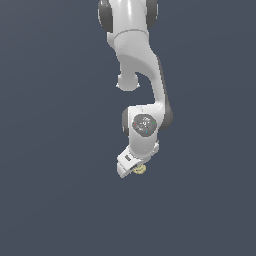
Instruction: Pick up the object and move it to a goal position.
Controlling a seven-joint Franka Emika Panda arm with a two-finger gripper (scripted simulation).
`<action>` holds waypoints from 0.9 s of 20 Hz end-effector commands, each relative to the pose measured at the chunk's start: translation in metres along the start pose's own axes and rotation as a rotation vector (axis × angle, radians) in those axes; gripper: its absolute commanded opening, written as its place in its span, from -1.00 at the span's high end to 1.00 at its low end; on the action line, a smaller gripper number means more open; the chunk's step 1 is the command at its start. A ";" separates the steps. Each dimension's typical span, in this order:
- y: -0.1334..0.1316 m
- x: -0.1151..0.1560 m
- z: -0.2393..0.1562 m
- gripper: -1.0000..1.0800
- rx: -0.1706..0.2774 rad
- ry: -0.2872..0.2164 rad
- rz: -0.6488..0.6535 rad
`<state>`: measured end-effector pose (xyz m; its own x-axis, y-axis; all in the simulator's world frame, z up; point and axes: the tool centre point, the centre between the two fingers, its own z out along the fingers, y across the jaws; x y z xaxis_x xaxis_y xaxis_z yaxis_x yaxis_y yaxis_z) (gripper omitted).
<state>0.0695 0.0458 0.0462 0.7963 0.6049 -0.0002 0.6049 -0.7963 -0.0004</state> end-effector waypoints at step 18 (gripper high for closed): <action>0.066 -0.119 -0.028 1.00 -0.001 0.000 0.001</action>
<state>0.0199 -0.0677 0.0714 0.7975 0.6033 -0.0002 0.6033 -0.7975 0.0003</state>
